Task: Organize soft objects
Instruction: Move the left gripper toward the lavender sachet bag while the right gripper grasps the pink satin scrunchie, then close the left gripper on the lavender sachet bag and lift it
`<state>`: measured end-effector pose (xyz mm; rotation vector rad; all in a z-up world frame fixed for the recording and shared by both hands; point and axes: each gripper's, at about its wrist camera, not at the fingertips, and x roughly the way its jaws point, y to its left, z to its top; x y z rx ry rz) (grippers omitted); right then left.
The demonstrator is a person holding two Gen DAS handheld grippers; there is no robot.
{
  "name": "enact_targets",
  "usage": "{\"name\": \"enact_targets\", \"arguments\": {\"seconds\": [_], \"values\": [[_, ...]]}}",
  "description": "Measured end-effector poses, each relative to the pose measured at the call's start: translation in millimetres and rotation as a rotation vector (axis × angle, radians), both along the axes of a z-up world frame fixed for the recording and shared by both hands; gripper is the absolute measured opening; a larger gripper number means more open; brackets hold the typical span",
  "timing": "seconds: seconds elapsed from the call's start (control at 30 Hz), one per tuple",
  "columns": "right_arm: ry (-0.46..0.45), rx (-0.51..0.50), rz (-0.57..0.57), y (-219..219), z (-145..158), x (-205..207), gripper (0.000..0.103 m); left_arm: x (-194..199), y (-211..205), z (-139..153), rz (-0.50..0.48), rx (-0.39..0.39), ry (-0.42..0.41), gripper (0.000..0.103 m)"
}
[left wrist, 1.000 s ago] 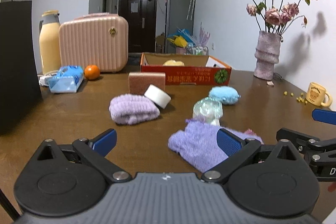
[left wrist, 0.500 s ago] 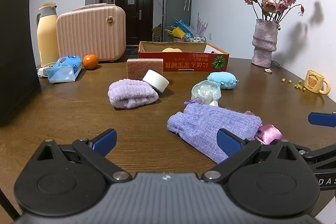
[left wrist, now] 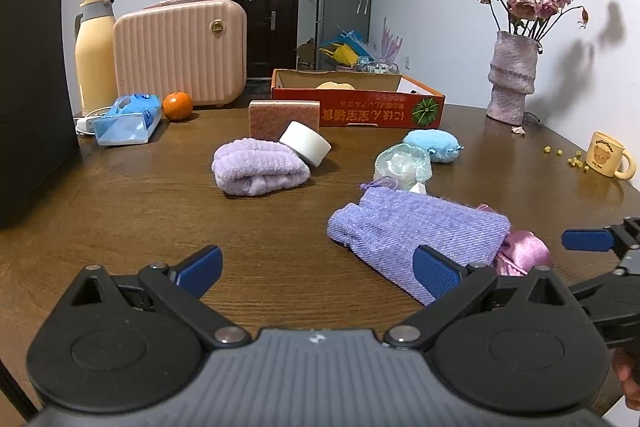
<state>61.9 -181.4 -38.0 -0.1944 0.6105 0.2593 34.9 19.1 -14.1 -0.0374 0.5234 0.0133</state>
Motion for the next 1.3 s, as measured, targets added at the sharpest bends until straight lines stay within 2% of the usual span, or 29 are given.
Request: {"name": "enact_targets", "arguments": {"seconds": [0.23, 0.43, 0.6, 0.77, 0.83, 0.9, 1.0, 1.3], "values": [[0.043, -0.043, 0.005, 6, -12, 21, 0.103, 1, 3, -1, 0.013, -0.004, 0.008, 0.103], [0.062, -0.055, 0.024, 4, -18, 39, 0.097, 4, 4, -3, 0.02, -0.003, 0.018, 0.103], [0.067, -0.011, 0.038, 0, -19, 47, 0.082, 7, 4, -6, 0.024, 0.001, 0.029, 0.103], [0.08, 0.059, 0.058, -7, -21, 48, 0.074, 12, 2, -8, 0.026, 0.006, 0.042, 0.103], [0.081, 0.07, 0.063, -8, -20, 47, 0.066, 13, 1, -9, 0.025, 0.007, 0.045, 0.103], [0.082, 0.087, 0.067, -11, -20, 46, 0.049, 15, 0, -9, 0.025, 0.008, 0.049, 0.103], [0.076, 0.105, 0.056, -15, -19, 44, 0.038, 17, -1, -10, 0.024, 0.008, 0.056, 0.103], [-0.009, 0.177, -0.007, -41, -7, 42, 0.036, 24, -8, -7, 0.015, 0.016, 0.06, 0.103]]}}
